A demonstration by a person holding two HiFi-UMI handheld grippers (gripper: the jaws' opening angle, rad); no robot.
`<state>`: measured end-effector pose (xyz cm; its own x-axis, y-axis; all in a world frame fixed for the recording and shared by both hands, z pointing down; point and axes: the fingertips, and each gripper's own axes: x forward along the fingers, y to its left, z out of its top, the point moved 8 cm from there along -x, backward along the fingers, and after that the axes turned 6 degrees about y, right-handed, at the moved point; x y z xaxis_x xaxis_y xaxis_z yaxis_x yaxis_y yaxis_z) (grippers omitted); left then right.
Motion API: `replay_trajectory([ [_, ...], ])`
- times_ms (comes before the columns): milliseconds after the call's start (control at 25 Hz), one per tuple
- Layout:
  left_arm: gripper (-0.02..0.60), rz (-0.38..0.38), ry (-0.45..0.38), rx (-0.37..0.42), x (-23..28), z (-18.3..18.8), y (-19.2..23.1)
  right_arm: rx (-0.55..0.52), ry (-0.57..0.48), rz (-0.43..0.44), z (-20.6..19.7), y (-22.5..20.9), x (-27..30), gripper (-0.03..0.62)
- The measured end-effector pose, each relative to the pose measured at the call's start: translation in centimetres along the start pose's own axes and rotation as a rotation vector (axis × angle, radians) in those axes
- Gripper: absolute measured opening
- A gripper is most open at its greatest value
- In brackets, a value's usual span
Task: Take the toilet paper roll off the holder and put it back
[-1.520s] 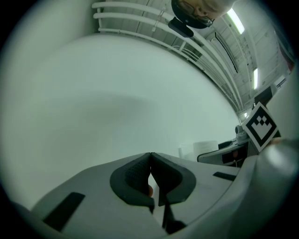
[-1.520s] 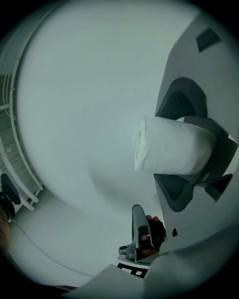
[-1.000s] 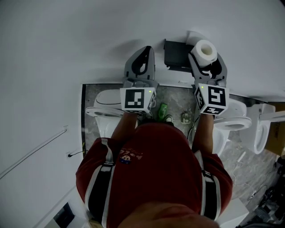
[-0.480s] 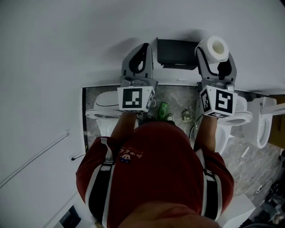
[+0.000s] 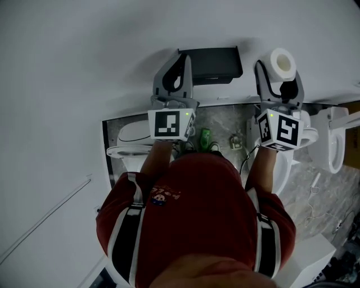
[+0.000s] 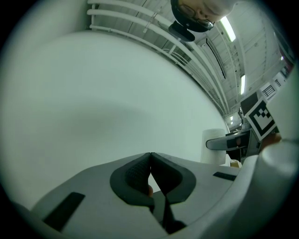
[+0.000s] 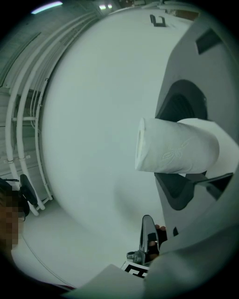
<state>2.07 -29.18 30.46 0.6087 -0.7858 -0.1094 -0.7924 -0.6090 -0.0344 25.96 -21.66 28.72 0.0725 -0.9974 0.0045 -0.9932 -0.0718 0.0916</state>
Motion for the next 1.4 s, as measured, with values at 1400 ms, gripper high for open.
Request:
replay_trajectory([
  [1400, 0.018, 0.005, 0.036, 0.008, 0.0, -0.7, -1.0, 0.041, 0.189, -0.012, -6.6, -1.0, -0.3, 0.334],
])
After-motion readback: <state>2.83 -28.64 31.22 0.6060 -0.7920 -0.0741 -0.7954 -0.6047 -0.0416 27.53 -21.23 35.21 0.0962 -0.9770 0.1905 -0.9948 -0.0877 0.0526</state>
